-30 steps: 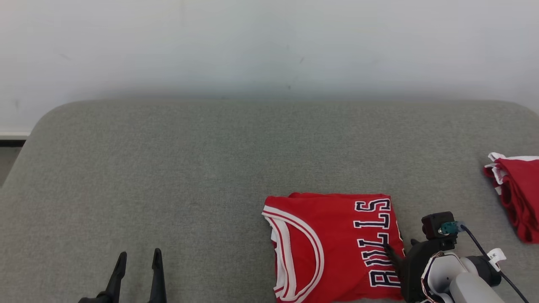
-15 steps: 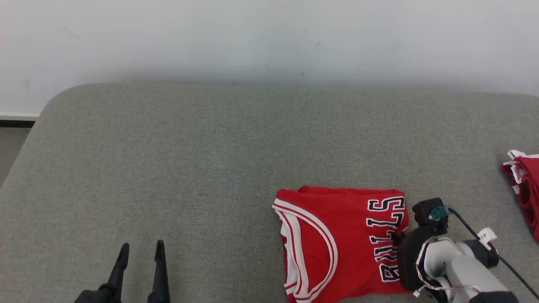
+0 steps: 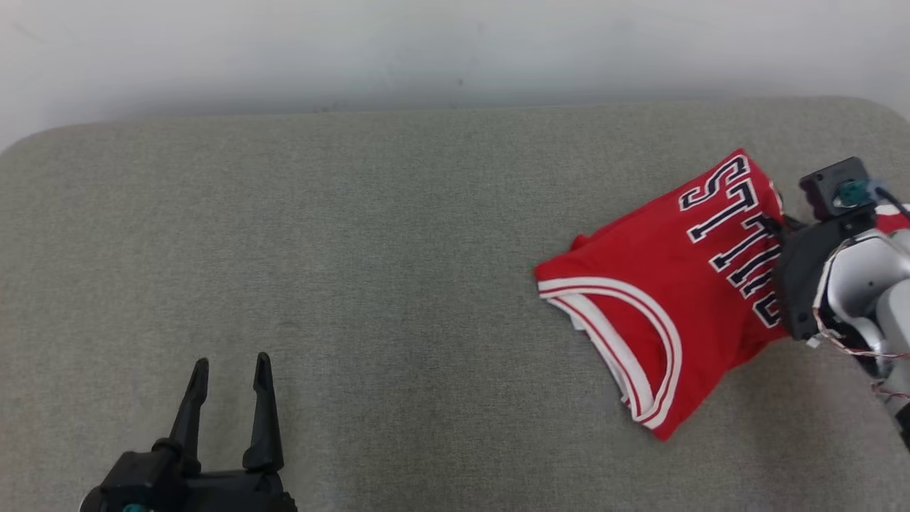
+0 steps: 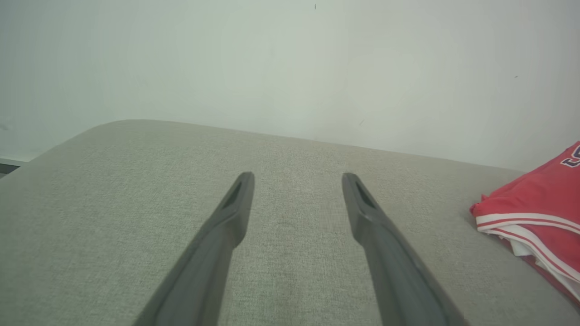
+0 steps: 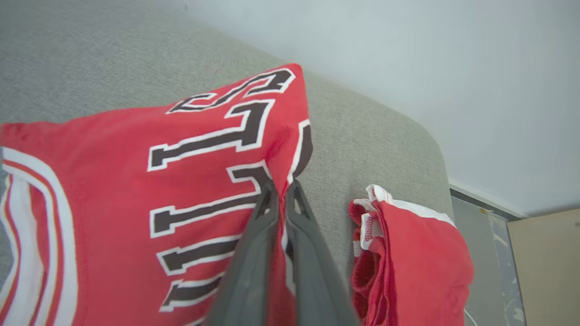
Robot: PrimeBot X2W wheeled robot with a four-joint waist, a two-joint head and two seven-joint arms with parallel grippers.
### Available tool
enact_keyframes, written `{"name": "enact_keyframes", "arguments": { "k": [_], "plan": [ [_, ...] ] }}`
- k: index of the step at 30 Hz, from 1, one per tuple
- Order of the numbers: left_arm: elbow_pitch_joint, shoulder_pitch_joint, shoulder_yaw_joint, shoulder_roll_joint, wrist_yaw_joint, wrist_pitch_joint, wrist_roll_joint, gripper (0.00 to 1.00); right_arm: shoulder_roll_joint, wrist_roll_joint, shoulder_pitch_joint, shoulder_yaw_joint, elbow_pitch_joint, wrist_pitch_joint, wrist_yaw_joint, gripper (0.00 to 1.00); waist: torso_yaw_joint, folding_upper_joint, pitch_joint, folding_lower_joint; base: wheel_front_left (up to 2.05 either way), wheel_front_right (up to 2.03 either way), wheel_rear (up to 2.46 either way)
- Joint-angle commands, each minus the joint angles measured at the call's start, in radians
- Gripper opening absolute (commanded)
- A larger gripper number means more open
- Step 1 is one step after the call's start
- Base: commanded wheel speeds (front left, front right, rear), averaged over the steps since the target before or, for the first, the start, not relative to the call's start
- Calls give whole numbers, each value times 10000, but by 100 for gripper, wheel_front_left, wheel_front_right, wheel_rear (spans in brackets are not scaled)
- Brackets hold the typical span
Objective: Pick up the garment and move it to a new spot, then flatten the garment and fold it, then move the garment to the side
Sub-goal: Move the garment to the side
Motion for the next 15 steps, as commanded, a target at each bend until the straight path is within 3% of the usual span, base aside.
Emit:
{"name": "enact_keyframes", "arguments": {
  "k": [1,10,15],
  "plan": [
    [-79,-157,81,9,15,0,78,100,-307,-68,-75,-70,-249,51,-31,0,-420,-2,312,-2,0,0,0],
    [-42,-516,321,9,-308,-1,406,100,-1265,-540,-123,-688,-1141,126,-31,0,-1064,-2,819,-2,0,0,0],
    [-38,-838,405,12,-511,-1,635,100,-1815,-1088,90,-1761,-1255,228,-32,0,-1164,-2,1155,-2,0,0,0]
  ]
}}
